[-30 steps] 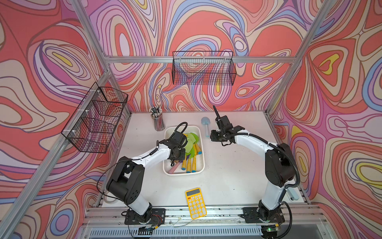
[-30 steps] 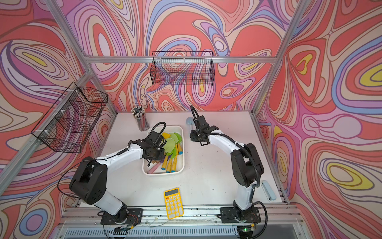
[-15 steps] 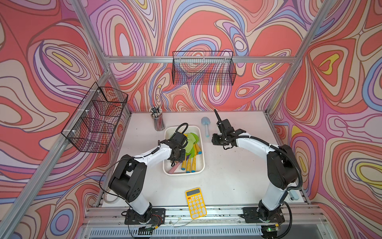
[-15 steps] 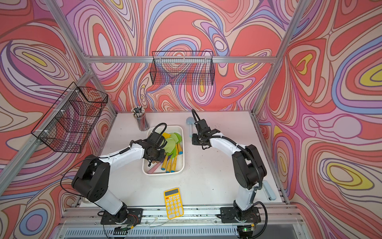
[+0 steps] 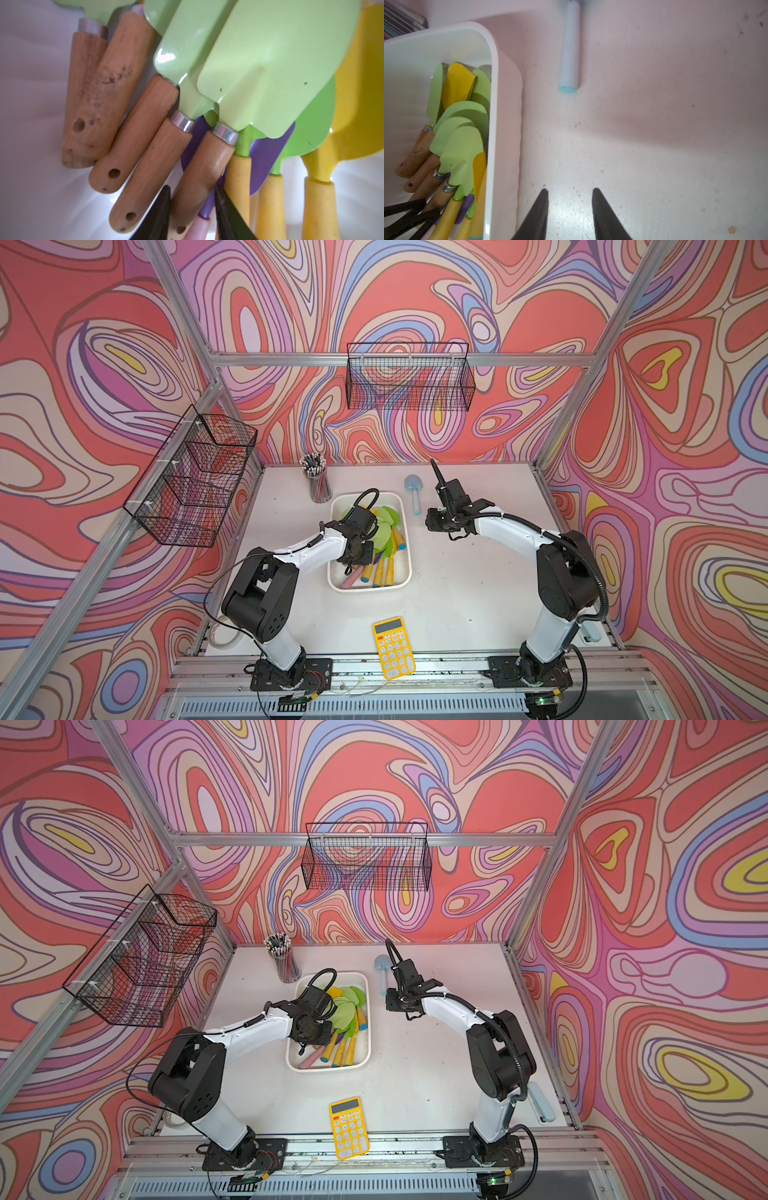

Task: Take the shovel out of the storage box
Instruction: Pick up the shovel from the storage box.

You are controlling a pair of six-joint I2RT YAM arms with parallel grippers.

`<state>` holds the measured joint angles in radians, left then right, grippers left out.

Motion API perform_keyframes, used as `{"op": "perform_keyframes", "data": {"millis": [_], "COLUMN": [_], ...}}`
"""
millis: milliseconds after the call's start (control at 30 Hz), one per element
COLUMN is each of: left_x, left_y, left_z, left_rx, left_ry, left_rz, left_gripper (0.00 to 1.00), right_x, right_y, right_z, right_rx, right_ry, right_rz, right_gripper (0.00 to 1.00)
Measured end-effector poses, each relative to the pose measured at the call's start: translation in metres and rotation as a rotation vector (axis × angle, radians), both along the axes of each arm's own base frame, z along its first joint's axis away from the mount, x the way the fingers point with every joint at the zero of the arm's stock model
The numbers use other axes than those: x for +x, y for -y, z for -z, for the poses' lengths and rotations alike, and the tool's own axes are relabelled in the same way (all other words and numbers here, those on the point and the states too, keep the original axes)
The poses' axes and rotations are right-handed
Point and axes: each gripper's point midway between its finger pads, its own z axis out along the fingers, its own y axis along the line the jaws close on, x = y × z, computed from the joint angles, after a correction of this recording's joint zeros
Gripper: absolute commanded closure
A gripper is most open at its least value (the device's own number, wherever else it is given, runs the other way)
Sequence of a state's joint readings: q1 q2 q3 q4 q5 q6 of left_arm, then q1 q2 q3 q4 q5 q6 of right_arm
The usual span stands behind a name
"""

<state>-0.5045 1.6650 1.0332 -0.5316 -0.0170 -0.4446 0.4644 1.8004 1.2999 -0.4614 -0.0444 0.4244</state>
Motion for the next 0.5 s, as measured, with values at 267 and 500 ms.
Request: {"op": "perform_keyframes", "data": {"millis": [267, 500], "left_x": [-0.0008, -0.0008], "left_y": [0.0002, -0.0016], "left_z": [0.0003, 0.0009], "left_rx": [-0.002, 0.008], "left_ry": [-0.003, -0.002], "left_rz": [0.001, -0.002], "left_gripper": [0.62, 0.62], "right_x": [-0.0005, -0.0008], "right_y": [-0.0009, -0.0011], "right_z": [0.0010, 0.0013], "right_rx": [0.007, 0.008], "right_ry": [-0.002, -0.003], "right_rz": [0.000, -0.001], "right_gripper": [0.62, 0.62]}}
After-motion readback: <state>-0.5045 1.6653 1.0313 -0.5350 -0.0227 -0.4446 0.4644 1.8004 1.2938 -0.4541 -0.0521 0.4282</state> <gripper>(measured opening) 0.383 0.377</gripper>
